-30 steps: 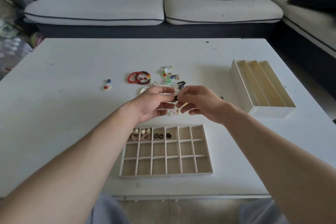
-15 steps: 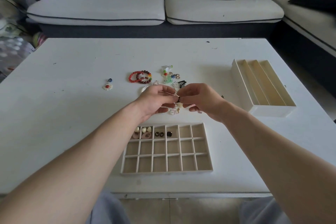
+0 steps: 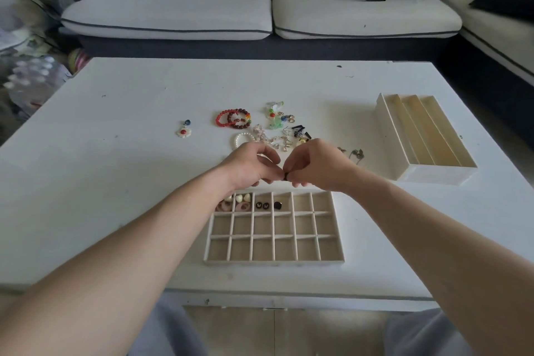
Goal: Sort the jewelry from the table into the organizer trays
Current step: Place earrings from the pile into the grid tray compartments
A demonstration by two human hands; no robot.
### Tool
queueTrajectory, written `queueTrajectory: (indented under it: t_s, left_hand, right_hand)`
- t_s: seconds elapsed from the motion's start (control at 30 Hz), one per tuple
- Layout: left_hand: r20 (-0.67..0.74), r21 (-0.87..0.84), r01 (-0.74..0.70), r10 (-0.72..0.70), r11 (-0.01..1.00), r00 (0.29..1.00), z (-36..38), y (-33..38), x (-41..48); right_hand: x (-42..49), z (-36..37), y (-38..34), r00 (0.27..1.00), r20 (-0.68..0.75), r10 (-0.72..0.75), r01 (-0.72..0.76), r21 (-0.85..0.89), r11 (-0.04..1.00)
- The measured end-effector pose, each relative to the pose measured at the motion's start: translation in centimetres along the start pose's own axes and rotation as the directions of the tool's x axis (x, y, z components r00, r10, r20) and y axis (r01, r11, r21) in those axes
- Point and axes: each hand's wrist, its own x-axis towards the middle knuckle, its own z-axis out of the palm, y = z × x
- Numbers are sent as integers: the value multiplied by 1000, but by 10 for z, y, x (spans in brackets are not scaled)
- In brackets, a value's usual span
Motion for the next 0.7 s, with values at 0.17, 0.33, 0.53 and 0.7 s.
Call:
queueTrajectory:
  t_s: [0.17, 0.33, 0.53, 0.7]
  left_hand:
    - [-24, -6, -26, 25, 1000, 999, 4, -7, -7]
    - [-65, 123, -81, 90, 989, 994, 2, -16, -7]
    - [53, 650, -141, 141, 746, 989, 6, -23, -17]
    - [38, 711, -142, 164, 689, 986, 8, -23, -17]
  right_hand:
    - [-6, 7, -3, 999, 22, 28, -28, -25, 999]
    - [-9, 11, -1, 1000, 7, 20, -20, 9, 1000]
    - [-10, 12, 5, 993, 104, 53, -46, -72, 996]
    - [-9, 14, 6, 993, 113, 36, -25, -98, 995]
